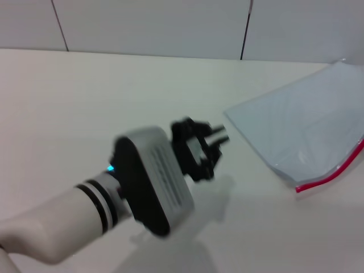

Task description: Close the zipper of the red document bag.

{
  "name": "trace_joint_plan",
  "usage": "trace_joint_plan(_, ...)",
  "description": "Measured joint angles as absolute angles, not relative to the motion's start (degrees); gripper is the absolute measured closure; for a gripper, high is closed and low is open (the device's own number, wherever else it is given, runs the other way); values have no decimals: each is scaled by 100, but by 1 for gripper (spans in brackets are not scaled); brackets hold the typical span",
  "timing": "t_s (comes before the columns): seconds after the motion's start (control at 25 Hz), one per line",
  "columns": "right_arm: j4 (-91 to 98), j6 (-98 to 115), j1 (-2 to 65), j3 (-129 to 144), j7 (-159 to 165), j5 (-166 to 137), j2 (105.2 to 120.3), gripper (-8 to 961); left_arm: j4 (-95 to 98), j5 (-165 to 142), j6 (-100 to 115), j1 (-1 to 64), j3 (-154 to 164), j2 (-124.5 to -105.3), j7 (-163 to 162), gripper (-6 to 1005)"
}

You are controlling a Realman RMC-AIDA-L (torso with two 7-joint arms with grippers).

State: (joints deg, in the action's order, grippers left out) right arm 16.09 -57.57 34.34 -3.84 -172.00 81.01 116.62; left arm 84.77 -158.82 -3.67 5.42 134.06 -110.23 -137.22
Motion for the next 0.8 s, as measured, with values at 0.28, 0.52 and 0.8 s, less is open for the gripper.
trace_joint_plan(0.28,832,-7927,2877,-1144,-17189,8833,11653,743,7633,-14971,-2396,487,13001,-11190,-13739,845)
trace_joint_plan(0.52,330,-9309,2539,-1347,-17176,9013,11646,390,6479,-13958,-5464,530,13039,-11227,-14221,621)
trace_joint_plan(0.8,-22,-9406,2513,-1388,-17166,9020,11654,109,4764,-13434,-7549,1036,12987,-11279,-15884,224)
